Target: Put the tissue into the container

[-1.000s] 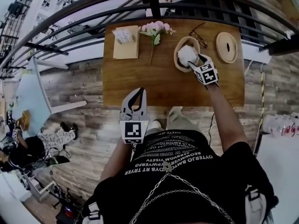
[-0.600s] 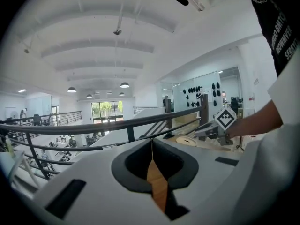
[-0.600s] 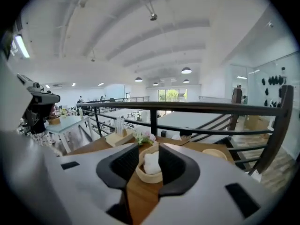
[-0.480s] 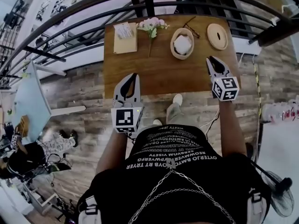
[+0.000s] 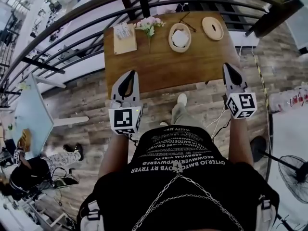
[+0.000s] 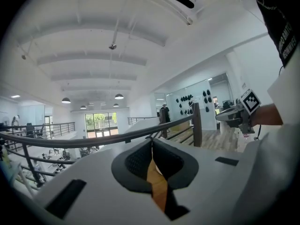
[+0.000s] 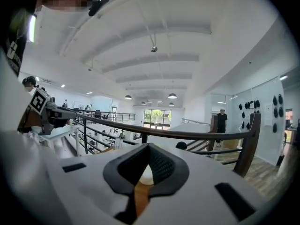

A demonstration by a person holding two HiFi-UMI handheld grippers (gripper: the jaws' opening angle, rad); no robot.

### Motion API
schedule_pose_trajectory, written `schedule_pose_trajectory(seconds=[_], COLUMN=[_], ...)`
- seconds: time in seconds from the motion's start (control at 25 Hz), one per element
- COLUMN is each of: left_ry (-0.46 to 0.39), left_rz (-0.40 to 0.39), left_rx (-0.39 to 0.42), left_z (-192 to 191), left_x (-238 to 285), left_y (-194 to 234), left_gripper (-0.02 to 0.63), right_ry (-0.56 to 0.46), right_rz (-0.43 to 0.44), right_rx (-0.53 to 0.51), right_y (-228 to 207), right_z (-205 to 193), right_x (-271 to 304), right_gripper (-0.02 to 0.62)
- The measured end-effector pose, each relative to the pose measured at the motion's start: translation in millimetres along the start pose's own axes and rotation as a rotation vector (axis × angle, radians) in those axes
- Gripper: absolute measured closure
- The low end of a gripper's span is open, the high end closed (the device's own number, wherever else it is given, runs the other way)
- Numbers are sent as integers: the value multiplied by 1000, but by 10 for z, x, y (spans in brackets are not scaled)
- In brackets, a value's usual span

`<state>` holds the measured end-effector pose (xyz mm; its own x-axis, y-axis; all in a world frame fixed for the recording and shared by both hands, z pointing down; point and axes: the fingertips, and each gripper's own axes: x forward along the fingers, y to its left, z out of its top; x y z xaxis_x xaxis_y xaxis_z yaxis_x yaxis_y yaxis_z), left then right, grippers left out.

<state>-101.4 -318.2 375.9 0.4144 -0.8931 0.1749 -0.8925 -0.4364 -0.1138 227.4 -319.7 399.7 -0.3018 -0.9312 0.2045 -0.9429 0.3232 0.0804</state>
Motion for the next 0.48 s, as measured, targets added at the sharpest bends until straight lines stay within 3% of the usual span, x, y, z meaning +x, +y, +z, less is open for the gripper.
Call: schedule_pose_trajectory(seconds=[0.48], left_ry=[-18], left_rz=[-76], left_rx=[9], left_z=[-19], left_x=[-285], left_y=[-171], left_gripper=[575], right_ry=[-4], right_rz=[-34], right_rx=[-20], right_y=[327], right_z=[36], right_x=[-506], right_gripper=[581])
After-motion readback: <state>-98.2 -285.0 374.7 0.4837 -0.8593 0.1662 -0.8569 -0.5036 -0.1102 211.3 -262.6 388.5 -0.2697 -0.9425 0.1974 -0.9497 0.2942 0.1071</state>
